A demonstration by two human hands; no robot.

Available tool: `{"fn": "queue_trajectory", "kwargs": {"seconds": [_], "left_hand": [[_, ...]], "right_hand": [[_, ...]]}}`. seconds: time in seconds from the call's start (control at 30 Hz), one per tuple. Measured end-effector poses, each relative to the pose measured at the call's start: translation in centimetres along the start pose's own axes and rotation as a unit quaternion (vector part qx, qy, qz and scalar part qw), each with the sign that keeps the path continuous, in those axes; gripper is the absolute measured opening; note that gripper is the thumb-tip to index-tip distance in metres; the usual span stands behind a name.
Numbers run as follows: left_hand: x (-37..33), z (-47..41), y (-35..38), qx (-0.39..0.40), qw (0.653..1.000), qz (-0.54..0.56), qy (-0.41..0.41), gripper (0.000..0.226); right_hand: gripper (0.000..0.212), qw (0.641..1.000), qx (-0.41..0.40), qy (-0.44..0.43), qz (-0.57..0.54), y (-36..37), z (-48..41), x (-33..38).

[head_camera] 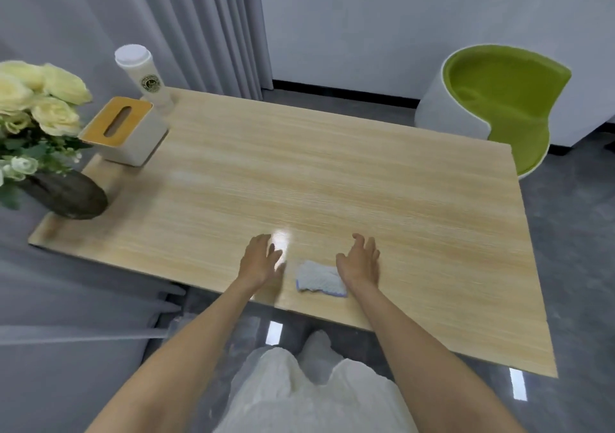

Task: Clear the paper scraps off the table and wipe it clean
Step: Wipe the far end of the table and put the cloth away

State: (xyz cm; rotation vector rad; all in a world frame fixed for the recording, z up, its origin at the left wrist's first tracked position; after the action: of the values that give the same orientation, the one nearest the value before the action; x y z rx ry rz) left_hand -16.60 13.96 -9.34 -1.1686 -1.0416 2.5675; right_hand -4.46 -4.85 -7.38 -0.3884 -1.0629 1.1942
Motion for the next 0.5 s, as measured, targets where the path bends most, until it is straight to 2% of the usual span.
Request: {"fn": "queue_trajectory", "kwargs": {"seconds": [0.1,0.27,0.5], "left_hand": [[2.0,0.8,-2.4,-0.061,0.996,-0.059,-0.020,0.062],[7.3,3.2,-7.1,-0.122,0.987,-0.057,-0.091,0.063],[16.7,6.6,-14.4,-0.181,0.971,-0.013,-0.153,0.058]], "right_hand": [[0.067,0.994,-0.001,-0.094,0.052,1.5,-0.2,4.9],[0.074,0.954,0.103,-0.262,0.100,6.5,1.8,13.7],[0.082,0.894,0.164,-0.374,0.184,14.0,4.1,22.3]]}}
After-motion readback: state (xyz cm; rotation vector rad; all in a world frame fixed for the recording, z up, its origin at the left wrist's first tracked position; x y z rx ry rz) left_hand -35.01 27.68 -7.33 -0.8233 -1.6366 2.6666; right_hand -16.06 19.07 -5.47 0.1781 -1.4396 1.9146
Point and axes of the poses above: each hand's wrist, its own z-axis away from the middle knuckle, its own y-axis out of the palm, x = y × z, the point moved 3 cm from there along -z, towards the middle knuckle, and after that the axes turned 6 degrees about x, right-handed, at the moved point
